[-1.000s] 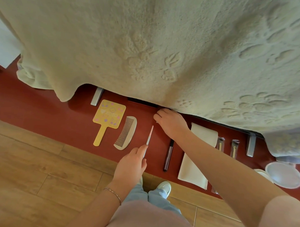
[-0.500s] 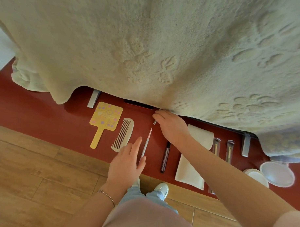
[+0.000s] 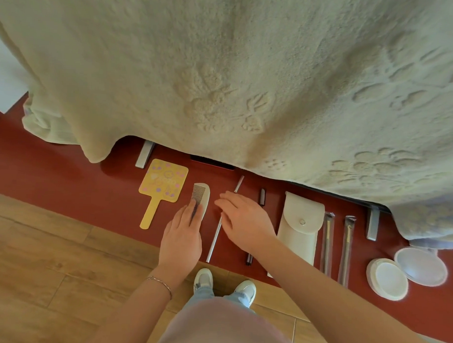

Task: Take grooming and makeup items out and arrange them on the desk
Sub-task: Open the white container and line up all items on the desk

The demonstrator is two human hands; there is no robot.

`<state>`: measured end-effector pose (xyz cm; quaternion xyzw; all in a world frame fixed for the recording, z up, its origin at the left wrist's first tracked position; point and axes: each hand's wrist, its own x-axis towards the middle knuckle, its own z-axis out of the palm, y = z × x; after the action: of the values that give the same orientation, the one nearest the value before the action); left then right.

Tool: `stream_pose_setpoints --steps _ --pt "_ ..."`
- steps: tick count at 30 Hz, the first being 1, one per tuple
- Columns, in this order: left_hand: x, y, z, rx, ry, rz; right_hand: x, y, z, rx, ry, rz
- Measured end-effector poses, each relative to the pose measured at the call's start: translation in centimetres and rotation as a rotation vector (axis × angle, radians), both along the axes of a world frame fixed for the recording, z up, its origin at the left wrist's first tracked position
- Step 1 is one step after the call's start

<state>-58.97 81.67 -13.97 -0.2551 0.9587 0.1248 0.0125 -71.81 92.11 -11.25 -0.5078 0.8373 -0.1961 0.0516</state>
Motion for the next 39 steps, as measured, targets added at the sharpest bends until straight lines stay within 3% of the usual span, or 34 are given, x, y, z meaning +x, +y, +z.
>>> stream_pose_setpoints --steps 12,21,25,31,39 --pt "-0.1 0.1 -0.1 0.005 0.037 -0.051 0.0 2.4 -0.2 0.089 0.012 -0.089" --pt "0.5 -2.8 0.4 -0.029 0.089 0.065 -0.5 6.5 1.1 0.041 0.029 -0.358" --pt "0.8 -4.5 -0.3 -0.035 0.036 0.14 -1.1 8.7 1.6 0.19 0.074 -0.462" --pt "0.3 -4.8 -1.1 0.067 -0.02 0.241 -1.0 11.0 0.0 0.4 -0.051 -0.505" --pt "0.1 -4.7 -0.9 0.116 -0.025 0.255 -0.1 10.1 -1.7 0.423 -0.047 -0.475"
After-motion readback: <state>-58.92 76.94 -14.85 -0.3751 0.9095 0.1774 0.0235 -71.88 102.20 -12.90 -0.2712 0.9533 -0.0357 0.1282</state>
